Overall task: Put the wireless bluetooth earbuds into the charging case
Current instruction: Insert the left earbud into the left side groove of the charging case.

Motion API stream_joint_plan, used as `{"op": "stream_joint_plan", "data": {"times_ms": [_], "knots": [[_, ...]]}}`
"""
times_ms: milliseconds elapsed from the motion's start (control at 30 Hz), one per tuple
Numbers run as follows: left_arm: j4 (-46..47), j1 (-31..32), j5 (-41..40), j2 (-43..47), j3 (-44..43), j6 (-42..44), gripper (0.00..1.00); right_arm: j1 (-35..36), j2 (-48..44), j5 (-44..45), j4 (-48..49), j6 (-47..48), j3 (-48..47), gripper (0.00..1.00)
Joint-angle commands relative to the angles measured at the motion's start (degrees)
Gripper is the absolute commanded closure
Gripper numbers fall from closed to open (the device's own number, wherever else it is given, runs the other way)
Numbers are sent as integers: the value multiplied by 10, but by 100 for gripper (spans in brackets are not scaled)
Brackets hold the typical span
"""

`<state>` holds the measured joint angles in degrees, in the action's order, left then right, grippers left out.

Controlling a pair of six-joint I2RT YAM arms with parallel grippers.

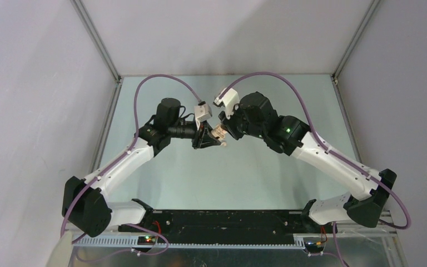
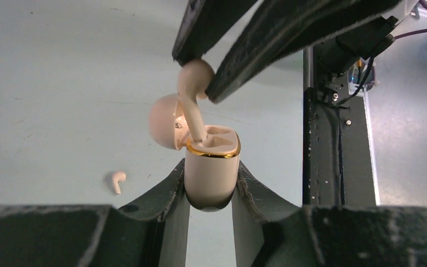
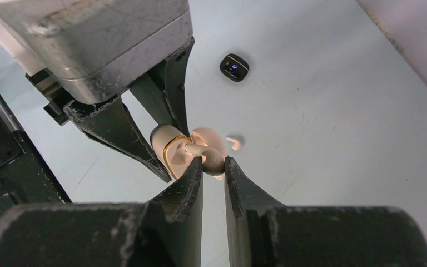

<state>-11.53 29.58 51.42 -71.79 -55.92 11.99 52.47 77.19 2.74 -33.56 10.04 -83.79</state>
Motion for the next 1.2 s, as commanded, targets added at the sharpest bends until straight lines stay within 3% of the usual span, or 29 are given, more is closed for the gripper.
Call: {"op": "stream_joint_plan", "data": {"times_ms": [0,1167], "knots": [[30,3,16,3,-5,-22,99,10,7,11,13,-11,-27,81],[51,-5,-1,2,3,-38,99,15,-18,-6,11,-18,-8,81]]}}
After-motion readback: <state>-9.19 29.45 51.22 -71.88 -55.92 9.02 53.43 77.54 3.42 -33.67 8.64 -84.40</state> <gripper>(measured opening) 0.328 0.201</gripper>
